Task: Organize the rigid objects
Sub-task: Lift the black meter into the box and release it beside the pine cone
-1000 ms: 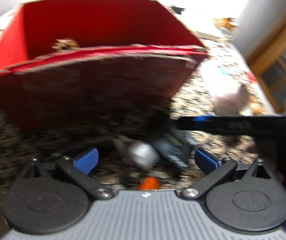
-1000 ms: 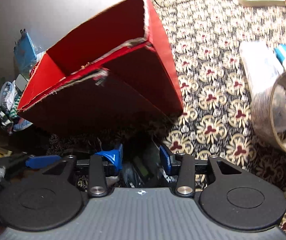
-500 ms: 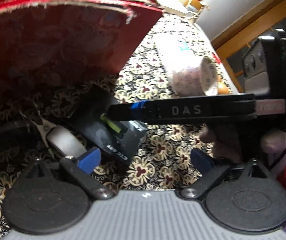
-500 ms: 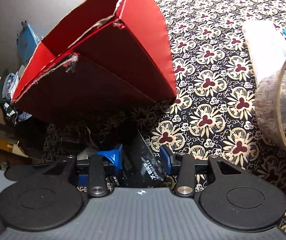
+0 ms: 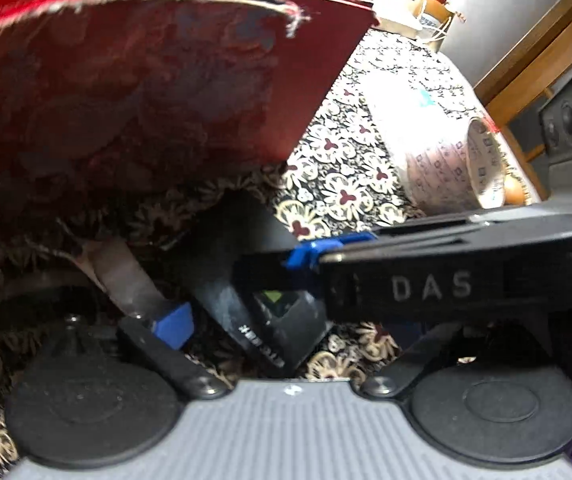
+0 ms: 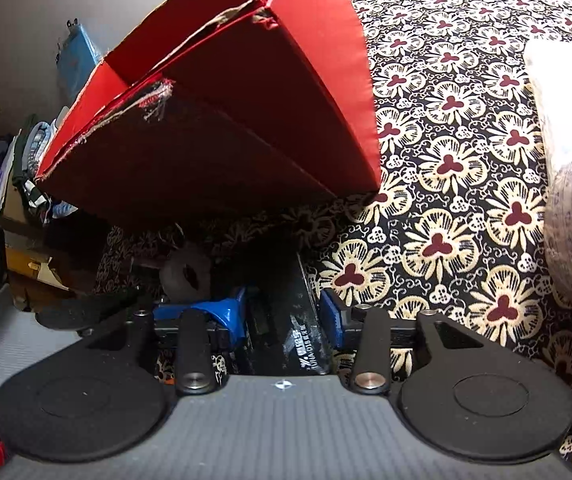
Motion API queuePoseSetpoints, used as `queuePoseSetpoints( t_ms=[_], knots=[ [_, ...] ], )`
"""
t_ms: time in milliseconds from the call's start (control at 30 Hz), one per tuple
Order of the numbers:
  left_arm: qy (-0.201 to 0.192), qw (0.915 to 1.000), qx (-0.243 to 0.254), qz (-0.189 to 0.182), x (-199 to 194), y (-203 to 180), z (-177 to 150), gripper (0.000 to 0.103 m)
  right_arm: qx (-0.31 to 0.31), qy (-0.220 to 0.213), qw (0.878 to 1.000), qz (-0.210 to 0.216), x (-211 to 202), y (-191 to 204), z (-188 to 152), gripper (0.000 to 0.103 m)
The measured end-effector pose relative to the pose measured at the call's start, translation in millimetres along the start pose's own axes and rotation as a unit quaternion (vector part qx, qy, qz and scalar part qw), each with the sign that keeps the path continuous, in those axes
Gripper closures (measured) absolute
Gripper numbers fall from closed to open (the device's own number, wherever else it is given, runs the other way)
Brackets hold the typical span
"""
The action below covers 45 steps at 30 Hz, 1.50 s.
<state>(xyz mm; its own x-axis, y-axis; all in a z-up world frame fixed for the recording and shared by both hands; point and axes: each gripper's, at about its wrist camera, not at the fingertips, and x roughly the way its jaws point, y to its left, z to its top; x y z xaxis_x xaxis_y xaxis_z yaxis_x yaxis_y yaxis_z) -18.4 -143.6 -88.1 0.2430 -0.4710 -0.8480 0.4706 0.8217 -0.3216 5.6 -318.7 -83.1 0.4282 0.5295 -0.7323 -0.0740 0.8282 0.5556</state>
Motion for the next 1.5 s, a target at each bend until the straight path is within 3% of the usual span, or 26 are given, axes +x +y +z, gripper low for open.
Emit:
queuePoseSetpoints(
  t_ms=[33, 100, 333, 467, 733, 900, 1033, 1133, 1233, 1333, 1500],
  knots=[
    [-0.003, 1.0, 0.001, 0.004, -1, 0, 0, 0.013, 0.001, -0.001, 1.0, 0.001, -1, 0, -1, 0.079],
    [-0.005, 0.9999, 0.0, 0.012, -5, 1, 1, 0.04, 0.007, 0.005, 1.0, 0.004, -3, -2, -5, 0.08],
    [-0.018, 0.998, 0.057, 0.022, -17, -21, 4, 0.043, 0.032, -0.019, 0.999, 0.005, -27, -3, -13, 0.081],
    [-0.057, 0.9937, 0.096, 0.009, -44, -36, 14, 0.043, 0.015, -0.072, 0.997, -0.006, -63, 8, -12, 0.08],
    [-0.175, 0.9709, 0.163, 0.01, -116, -54, 52, 0.043, -0.038, -0.207, 0.978, -0.018, -126, 47, 18, 0.08],
    [-0.227, 0.958, 0.171, 0.038, -145, -33, 92, 0.043, -0.078, -0.259, 0.963, 0.0, -121, 69, 65, 0.08],
    [-0.205, 0.9656, 0.151, 0.054, -142, 8, 129, 0.042, -0.071, -0.227, 0.971, 0.018, -86, 79, 112, 0.08],
    [-0.171, 0.9739, 0.133, 0.069, -119, 38, 151, 0.042, -0.056, -0.174, 0.983, 0.025, -50, 81, 141, 0.08],
    [-0.115, 0.9878, 0.091, 0.051, -97, 75, 165, 0.042, -0.029, -0.105, 0.994, 0.017, -15, 78, 163, 0.08],
    [-0.065, 0.9957, 0.051, 0.042, -73, 100, 167, 0.042, -0.001, -0.047, 0.999, 0.005, 21, 76, 170, 0.08],
    [0.005, 0.9988, 0.01, 0.048, -43, 126, 163, 0.042, 0.026, 0.027, 0.999, -0.007, 61, 76, 174, 0.08]
  ],
)
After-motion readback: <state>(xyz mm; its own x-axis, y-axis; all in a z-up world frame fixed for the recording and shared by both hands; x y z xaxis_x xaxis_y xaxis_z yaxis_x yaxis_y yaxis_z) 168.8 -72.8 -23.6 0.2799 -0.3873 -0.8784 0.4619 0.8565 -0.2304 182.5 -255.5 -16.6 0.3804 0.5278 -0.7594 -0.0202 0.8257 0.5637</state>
